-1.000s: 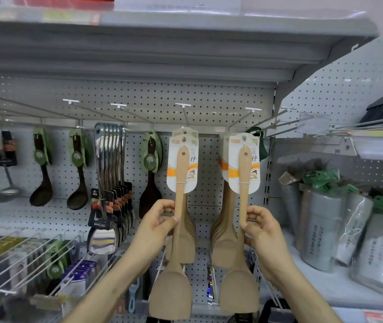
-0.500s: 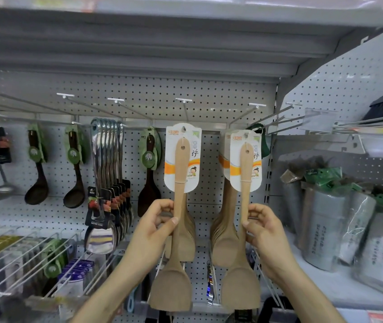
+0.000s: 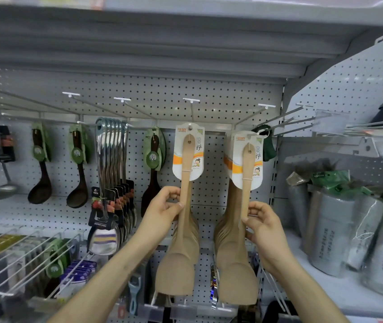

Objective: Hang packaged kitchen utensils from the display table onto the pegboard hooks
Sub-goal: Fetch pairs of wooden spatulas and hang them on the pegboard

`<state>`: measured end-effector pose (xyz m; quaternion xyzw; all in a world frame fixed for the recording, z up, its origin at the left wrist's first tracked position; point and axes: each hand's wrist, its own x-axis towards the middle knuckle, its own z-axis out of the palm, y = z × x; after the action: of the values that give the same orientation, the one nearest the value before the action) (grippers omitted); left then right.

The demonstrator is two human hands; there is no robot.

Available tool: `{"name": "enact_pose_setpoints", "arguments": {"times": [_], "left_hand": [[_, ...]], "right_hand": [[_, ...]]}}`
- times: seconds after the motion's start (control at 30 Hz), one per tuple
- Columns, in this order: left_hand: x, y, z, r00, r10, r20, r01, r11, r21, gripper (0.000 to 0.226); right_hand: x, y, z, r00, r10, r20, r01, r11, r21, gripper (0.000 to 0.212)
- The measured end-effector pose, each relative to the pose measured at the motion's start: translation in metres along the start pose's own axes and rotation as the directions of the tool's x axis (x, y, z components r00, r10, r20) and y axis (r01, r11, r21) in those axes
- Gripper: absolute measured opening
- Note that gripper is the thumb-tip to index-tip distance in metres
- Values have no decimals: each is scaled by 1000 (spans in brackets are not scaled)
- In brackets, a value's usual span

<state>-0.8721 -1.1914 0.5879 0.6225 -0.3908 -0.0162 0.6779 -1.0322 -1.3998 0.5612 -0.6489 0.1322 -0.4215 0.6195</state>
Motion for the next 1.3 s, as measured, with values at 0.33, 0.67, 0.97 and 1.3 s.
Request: {"name": "enact_pose_setpoints", "arguments": {"times": [0.33, 0.67, 0.97, 1.3], "left_hand": [[31, -33, 7, 1000, -23, -16, 23, 999, 25, 20], [26, -41, -7, 999, -6, -35, 8, 998, 66, 23], [-31, -33, -45, 996, -7, -89, 28, 971, 239, 24], [-182, 11, -167, 950, -3, -312, 204, 761, 615, 30]], "right_hand": [[36, 13, 1, 998, 21, -64, -26, 996, -84, 28], [30, 31, -8, 989, 50, -142, -64, 994, -94, 18], [2, 38, 22, 982, -57, -179, 6, 963, -271, 22], [-83, 46, 170, 942, -120, 313, 188, 962, -199, 16]]}}
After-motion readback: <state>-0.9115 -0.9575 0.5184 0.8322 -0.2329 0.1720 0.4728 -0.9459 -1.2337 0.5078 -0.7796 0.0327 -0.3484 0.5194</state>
